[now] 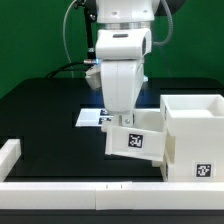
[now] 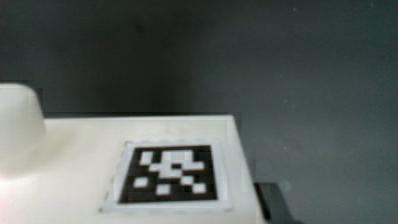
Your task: Assemble drawer
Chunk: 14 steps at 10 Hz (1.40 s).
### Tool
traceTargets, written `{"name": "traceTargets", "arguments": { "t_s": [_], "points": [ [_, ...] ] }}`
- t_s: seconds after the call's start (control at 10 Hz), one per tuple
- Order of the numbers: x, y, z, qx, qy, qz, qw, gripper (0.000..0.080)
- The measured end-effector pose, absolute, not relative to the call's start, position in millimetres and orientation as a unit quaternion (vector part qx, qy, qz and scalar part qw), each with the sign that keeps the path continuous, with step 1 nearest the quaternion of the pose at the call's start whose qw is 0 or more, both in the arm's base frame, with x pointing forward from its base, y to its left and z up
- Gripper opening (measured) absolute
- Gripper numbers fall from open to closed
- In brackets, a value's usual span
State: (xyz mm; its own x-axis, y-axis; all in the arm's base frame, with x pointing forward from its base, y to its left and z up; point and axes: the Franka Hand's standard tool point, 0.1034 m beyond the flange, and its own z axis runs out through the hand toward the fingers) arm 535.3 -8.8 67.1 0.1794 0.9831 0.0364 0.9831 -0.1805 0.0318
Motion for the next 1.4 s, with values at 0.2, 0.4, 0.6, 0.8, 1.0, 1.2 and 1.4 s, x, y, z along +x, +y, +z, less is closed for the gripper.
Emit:
{"name": "traceTargets", "arguments": {
  "t_s": [0.2, 0.4, 0.6, 0.8, 1.0, 1.2, 1.4],
  "points": [
    [534.1, -7.2, 65.6, 0.767, 0.641, 0.023, -0.001, 0.0038],
    [534.4, -6.1, 65.7, 0.766, 0.642, 0.024, 0.000, 0.0038],
    [535.0, -0.9, 65.6, 0.762, 0.646, 0.029, 0.002, 0.0038],
    [534.8, 0.8, 65.1, 0.762, 0.647, 0.033, 0.004, 0.0038],
    [533.1, 0.5, 62.6, 0.754, 0.655, 0.046, 0.011, 0.0038],
    [531.5, -3.3, 61.1, 0.744, 0.666, 0.052, 0.015, 0.0038],
    [531.7, -3.7, 61.2, 0.744, 0.666, 0.052, 0.015, 0.0038]
  ]
}}
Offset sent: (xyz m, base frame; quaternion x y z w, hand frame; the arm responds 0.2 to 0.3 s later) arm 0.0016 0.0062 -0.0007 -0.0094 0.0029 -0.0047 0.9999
